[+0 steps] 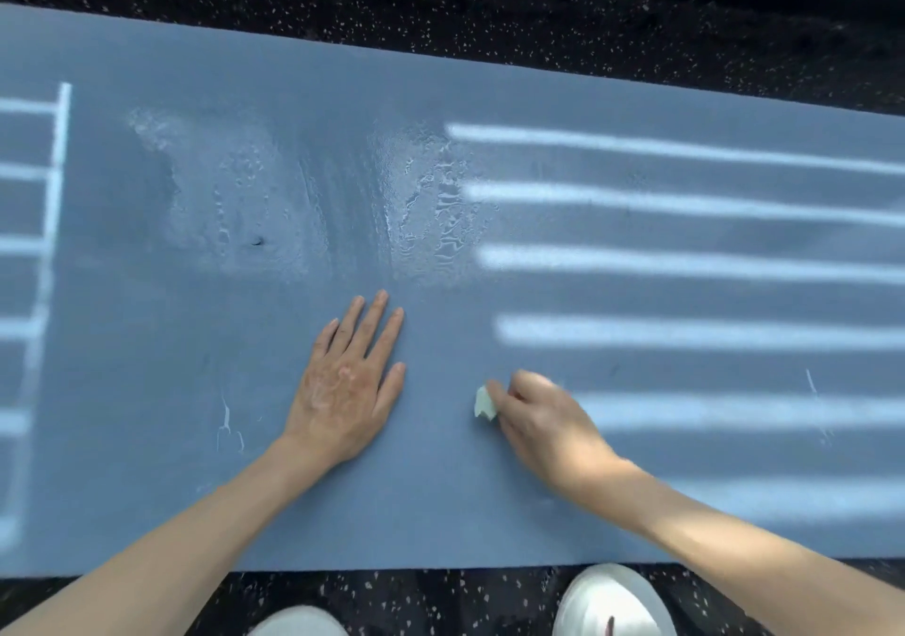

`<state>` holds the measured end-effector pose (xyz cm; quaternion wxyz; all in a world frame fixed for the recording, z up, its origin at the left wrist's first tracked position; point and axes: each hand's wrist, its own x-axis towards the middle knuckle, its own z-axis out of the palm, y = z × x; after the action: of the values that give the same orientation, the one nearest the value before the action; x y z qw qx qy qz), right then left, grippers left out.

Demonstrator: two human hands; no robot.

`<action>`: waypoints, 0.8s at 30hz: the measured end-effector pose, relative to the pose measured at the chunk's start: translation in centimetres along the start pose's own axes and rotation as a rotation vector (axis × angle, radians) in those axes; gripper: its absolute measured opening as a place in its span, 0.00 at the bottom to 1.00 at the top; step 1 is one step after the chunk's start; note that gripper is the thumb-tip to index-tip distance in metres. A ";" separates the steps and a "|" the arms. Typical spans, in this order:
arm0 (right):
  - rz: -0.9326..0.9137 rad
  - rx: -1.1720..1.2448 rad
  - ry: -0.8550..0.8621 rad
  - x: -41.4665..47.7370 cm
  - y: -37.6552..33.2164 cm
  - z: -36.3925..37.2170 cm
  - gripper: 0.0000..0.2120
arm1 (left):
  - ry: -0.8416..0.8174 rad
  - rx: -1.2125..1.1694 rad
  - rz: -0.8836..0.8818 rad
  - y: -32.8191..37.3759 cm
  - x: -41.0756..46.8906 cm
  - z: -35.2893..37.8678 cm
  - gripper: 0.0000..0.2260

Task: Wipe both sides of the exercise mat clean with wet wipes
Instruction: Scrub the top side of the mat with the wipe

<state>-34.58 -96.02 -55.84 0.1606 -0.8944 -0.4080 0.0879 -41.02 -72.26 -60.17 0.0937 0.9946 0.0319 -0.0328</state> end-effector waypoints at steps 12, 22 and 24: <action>-0.253 0.040 -0.241 -7.6 -3.7 1.7 0.05 | 0.002 -0.038 -0.011 -0.1 0.0 0.1 0.27; -0.211 -0.057 -0.367 -8.8 -2.9 0.1 0.05 | 0.015 -0.043 0.002 -0.1 0.0 0.0 0.27; -0.110 -0.018 -0.248 -7.4 -0.7 0.0 0.10 | 0.024 -0.035 0.006 -0.2 0.1 -0.1 0.27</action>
<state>-39.91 -101.25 -55.38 0.1055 -0.8543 -0.4741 0.1853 -40.93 -72.04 -60.16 0.1106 0.9932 0.0305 -0.0198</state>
